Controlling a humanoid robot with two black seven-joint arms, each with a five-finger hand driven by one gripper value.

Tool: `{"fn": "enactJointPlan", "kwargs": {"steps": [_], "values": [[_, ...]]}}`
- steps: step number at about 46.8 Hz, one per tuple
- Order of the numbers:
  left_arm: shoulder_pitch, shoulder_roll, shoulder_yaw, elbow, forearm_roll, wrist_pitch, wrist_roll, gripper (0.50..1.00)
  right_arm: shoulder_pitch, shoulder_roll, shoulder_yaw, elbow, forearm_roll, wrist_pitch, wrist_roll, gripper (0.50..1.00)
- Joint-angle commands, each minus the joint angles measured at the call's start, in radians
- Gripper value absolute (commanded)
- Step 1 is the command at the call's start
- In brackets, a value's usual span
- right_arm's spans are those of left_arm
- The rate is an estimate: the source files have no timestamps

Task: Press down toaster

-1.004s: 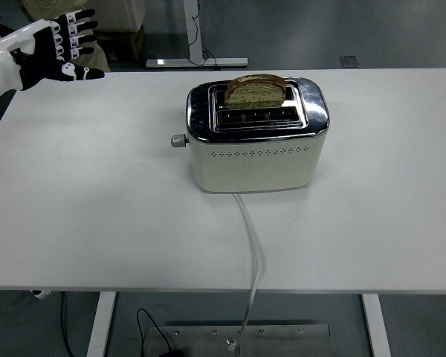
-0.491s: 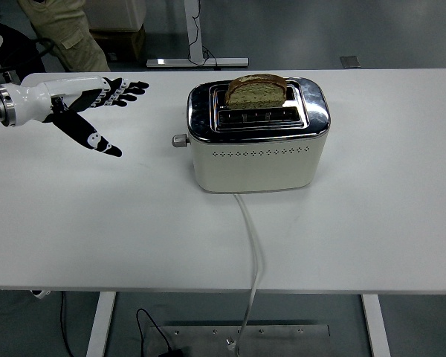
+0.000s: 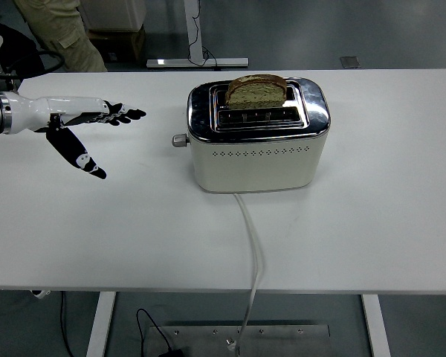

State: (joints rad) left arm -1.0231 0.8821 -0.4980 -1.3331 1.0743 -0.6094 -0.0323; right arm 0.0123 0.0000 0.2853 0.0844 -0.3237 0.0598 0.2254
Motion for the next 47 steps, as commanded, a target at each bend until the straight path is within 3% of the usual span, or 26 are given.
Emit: {"fn": "enactJointPlan", "kwargs": {"steps": [1, 16, 33, 47], "values": [[-0.002, 0.0, 0.001, 0.003, 0.015, -0.001, 0.0, 1.0, 0.0, 0.0, 0.0, 0.0, 0.0, 0.0, 0.0, 0.998], [0.0, -0.038, 0.001, 0.02, 0.05, -0.001, 0.0, 1.0, 0.0, 0.0, 0.0, 0.0, 0.0, 0.0, 0.0, 0.998], [0.0, -0.144, 0.002, 0.086, 0.108, -0.001, 0.0, 1.0, 0.0, 0.0, 0.0, 0.0, 0.0, 0.0, 0.0, 0.998], [0.001, -0.177, 0.002, 0.086, 0.138, -0.001, 0.0, 1.0, 0.0, 0.0, 0.0, 0.0, 0.0, 0.0, 0.0, 0.998]]}}
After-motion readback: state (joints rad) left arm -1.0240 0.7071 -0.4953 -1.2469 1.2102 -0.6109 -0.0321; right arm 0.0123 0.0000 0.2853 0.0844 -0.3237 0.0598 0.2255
